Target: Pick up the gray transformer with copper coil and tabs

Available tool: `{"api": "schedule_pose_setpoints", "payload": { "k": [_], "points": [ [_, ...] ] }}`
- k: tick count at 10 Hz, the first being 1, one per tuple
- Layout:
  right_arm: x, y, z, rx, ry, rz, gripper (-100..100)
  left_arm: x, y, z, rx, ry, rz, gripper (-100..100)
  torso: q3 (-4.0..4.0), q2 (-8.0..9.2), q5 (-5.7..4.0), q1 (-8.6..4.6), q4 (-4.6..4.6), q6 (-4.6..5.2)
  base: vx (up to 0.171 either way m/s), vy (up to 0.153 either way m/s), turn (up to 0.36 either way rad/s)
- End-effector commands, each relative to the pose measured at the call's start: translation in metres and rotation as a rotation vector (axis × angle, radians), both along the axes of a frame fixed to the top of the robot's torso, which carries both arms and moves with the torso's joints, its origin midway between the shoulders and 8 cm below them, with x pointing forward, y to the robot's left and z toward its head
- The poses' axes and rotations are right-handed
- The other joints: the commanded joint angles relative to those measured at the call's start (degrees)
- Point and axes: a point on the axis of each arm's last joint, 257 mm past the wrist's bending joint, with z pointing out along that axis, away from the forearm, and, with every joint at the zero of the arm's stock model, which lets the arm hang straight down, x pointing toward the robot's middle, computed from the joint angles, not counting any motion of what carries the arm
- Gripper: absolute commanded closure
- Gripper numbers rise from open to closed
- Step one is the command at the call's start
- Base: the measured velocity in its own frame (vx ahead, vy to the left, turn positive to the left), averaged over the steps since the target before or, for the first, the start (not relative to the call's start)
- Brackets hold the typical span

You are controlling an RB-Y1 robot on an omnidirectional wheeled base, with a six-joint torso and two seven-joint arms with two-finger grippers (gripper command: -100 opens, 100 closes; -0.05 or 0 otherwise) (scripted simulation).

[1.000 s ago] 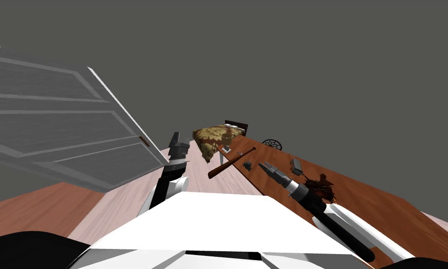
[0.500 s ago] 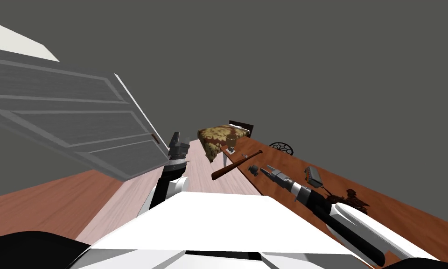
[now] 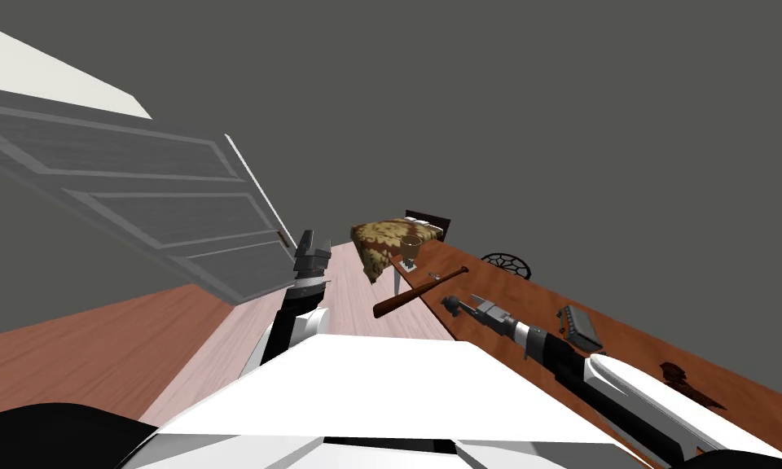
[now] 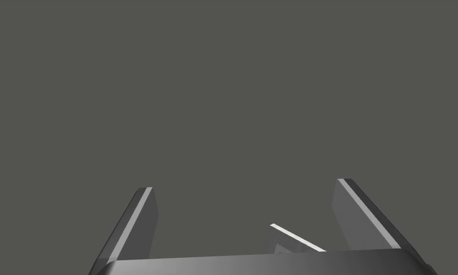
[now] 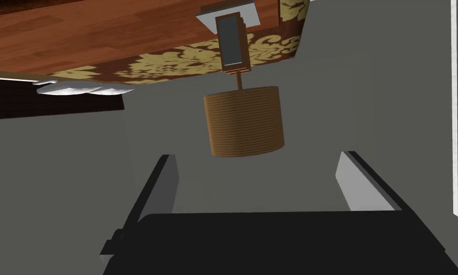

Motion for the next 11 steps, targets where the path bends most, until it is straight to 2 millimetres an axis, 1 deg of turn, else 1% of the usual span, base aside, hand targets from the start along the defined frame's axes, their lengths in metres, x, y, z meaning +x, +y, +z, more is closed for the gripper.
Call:
{"api": "schedule_pose_setpoints", "payload": {
  "k": [1, 2, 3, 4, 5, 6, 7, 8, 9, 10, 11],
  "points": [
    [-0.008, -0.013, -0.015, -0.074, 0.038, 0.013, -100, 0.000, 0.000, 0.000, 0.000, 0.000, 0.000, 0, 0.00, 0.00, 0.00, 0.00, 0.00, 0.00, 0.075, 0.025, 0.149],
    [-0.008, -0.014, -0.016, -0.085, 0.039, 0.018, -100, 0.000, 0.000, 0.000, 0.000, 0.000, 0.000, 0, -0.03, -0.06, 0.00, 0.01, -0.01, -0.03, 0.061, 0.018, 0.088],
    [-0.015, -0.024, -0.027, -0.141, 0.070, 0.028, -100, 0.000, 0.000, 0.000, 0.000, 0.000, 0.000, 0, -0.02, -0.03, 0.00, 0.00, -0.01, 0.00, 0.057, 0.030, 0.162],
    [-0.016, -0.024, -0.029, -0.152, 0.071, 0.033, -100, 0.000, 0.000, 0.000, 0.000, 0.000, 0.000, 0, -0.01, -0.02, 0.01, 0.04, -0.01, -0.03, 0.047, 0.018, 0.076],
    [-0.023, -0.034, -0.039, -0.204, 0.102, 0.043, -100, 0.000, 0.000, 0.000, 0.000, 0.000, 0.000, 0, 0.01, 0.02, 0.00, 0.01, 0.00, 0.01, 0.065, 0.018, 0.136],
    [-0.023, -0.035, -0.040, -0.216, 0.102, 0.049, -100, 0.000, 0.000, 0.000, 0.000, 0.000, 0.000, 0, -0.01, -0.03, 0.00, 0.00, 0.00, -0.02, 0.058, 0.007, 0.080],
    [-0.031, -0.044, -0.051, -0.267, 0.132, 0.060, -100, 0.000, 0.000, 0.000, 0.000, 0.000, 0.000, 0, 0.00, 0.00, -0.01, -0.03, 0.00, 0.01, 0.070, 0.021, 0.157],
    [-0.031, -0.045, -0.052, -0.277, 0.133, 0.065, -100, 0.000, 0.000, 0.000, 0.000, 0.000, 0.000, 0, -0.02, -0.04, 0.00, 0.01, -0.01, -0.02, 0.058, 0.012, 0.067],
    [-0.039, -0.054, -0.061, -0.326, 0.161, 0.077, -100, 0.000, 0.000, 0.000, 0.000, 0.000, 0.000, 0, -0.01, -0.01, 0.00, -0.01, 0.00, 0.01, 0.056, 0.012, 0.128],
    [-0.040, -0.055, -0.062, -0.334, 0.162, 0.081, -100, 0.000, 0.000, 0.000, 0.000, 0.000, 0.000, 0, 0.00, 0.00, 0.00, 0.00, 0.00, -0.01, 0.050, 0.008, 0.064],
    [-0.048, -0.064, -0.072, -0.382, 0.190, 0.096, -100, 0.000, 0.000, 0.000, 0.000, 0.000, 0.000, 0, 0.01, 0.03, -0.01, -0.02, 0.01, 0.02, 0.074, 0.007, 0.151]
  ]
}}
